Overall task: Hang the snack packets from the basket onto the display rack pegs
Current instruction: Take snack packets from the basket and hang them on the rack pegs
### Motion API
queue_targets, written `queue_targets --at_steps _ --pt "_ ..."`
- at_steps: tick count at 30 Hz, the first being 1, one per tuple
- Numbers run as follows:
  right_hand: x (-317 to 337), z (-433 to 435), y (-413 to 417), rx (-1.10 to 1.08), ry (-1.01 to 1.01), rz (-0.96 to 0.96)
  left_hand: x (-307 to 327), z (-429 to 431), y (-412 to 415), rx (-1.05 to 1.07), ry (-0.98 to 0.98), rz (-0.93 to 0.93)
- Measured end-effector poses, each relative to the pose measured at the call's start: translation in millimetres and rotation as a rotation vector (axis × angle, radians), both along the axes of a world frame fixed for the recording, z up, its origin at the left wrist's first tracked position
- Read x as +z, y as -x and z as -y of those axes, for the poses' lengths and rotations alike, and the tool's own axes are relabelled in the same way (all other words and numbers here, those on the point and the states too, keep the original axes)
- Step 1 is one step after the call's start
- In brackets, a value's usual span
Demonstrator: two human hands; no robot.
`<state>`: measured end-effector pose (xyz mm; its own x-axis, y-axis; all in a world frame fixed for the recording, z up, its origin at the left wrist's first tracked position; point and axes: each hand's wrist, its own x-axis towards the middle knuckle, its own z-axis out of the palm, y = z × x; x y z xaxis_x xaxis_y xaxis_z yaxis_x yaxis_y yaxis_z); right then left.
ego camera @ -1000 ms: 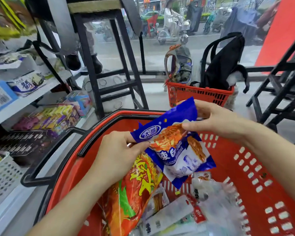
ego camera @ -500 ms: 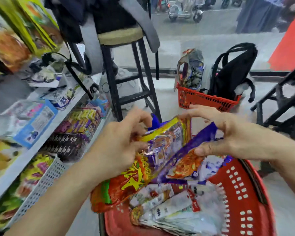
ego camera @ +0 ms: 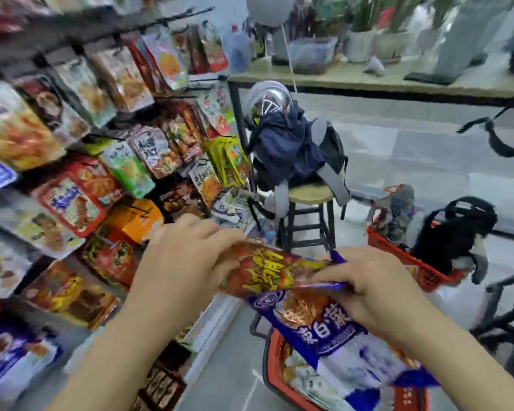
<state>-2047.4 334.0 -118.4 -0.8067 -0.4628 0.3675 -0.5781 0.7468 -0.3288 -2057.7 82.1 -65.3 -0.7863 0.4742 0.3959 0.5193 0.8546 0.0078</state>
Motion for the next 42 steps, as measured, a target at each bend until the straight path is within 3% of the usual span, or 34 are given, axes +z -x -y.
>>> queue_targets --at_steps 4,7,10,14,17,20,23,27,29,33,37,42 --pt "45 19 -12 0.091 0.201 -0.019 36 37 -50 0.278 -0.163 -0.164" --pt "55 42 -11 0.215 0.316 0.041 57 47 -88 0.507 -0.170 -0.207" --pt "59 67 -12 0.347 0.392 0.120 67 61 -116 0.701 -0.203 -0.092" --pt "59 99 -20 0.500 0.434 0.205 68 87 -145 0.836 -0.656 0.176" --pt "49 116 -25 0.571 0.382 0.355 66 105 -165 0.964 -0.813 0.158" --pt "37 131 -25 0.580 0.406 0.550 72 127 -187 1.077 -0.735 0.010" --pt "36 146 -29 0.614 0.370 0.668 80 143 -211 1.106 -0.540 -0.076" --pt "34 162 -30 0.572 0.338 0.784 90 167 -252 1.058 -0.678 -0.118" --pt "30 172 -28 0.544 0.286 0.765 93 182 -270 1.054 -0.686 -0.115" --pt "23 202 -26 0.518 0.178 0.727 84 189 -279 0.960 -0.336 0.020" --pt "35 240 -29 0.664 0.101 0.821 58 208 -261 0.853 -0.095 0.177" --pt "42 300 -43 0.852 -0.098 0.615 45 244 -229 0.844 -0.165 0.184"
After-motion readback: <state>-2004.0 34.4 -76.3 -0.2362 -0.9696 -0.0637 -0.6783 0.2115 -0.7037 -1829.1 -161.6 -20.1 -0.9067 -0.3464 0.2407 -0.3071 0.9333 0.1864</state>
